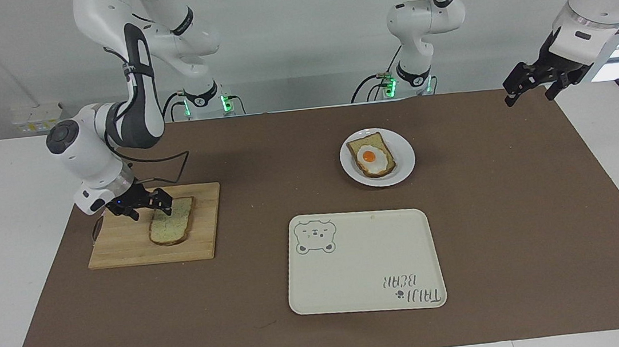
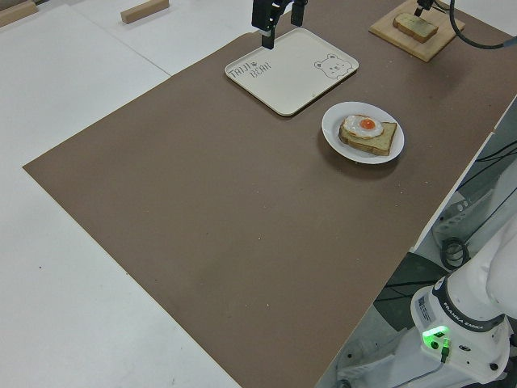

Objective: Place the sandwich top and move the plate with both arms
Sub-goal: 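Reach the right gripper down to the bread slice on the board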

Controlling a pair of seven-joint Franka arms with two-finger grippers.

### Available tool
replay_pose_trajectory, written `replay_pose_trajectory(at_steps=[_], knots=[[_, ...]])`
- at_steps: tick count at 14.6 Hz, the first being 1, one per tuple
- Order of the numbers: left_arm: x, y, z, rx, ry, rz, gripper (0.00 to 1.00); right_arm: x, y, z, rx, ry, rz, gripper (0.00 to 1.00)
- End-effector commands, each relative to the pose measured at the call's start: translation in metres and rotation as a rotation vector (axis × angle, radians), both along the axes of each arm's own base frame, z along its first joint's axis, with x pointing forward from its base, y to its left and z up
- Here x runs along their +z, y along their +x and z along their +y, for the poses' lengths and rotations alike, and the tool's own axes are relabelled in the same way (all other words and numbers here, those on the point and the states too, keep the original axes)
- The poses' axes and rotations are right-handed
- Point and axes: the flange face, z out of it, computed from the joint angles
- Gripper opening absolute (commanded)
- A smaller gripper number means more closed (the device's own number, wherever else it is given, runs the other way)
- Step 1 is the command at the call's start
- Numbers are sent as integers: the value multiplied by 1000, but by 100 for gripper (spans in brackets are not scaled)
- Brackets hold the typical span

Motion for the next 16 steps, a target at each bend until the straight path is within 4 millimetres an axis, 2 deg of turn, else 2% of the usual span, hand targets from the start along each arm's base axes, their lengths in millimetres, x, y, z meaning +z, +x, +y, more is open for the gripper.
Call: replay_pose_trajectory(at_steps=[1, 5, 6, 7, 8, 9, 11, 12, 13, 14, 16], knots=[[5, -6, 3, 7, -14, 1, 100, -11, 1, -4, 6, 24, -8, 100], [5, -6, 3, 7, -14, 1, 100, -11, 1, -2, 9, 25, -7, 100], [5, -6, 3, 7, -14, -1, 100, -12, 1, -2, 2, 27, -7, 93], [4, -6, 3, 7, -14, 2, 100, -13, 0, -2, -6, 33, -4, 76], [5, -6, 3, 7, -14, 1, 100, -12, -1, -2, -16, 40, -5, 69], [5, -6, 3, 7, -14, -1, 100, -12, 0, -1, -19, 45, -6, 63], [5, -6, 2, 6, -14, 1, 100, -15, -1, -1, -21, 48, -2, 63], [5, -6, 3, 7, -14, 1, 100, -16, -2, -2, -22, 48, 1, 50], [5, -6, 3, 7, -14, 1, 100, -17, -2, -2, -20, 50, 2, 23], [5, -6, 2, 6, -14, 1, 100, -17, -2, -2, -25, 50, 2, 0], [5, -6, 3, 7, -14, 1, 100, -17, -1, 1, -42, 49, 4, 0]])
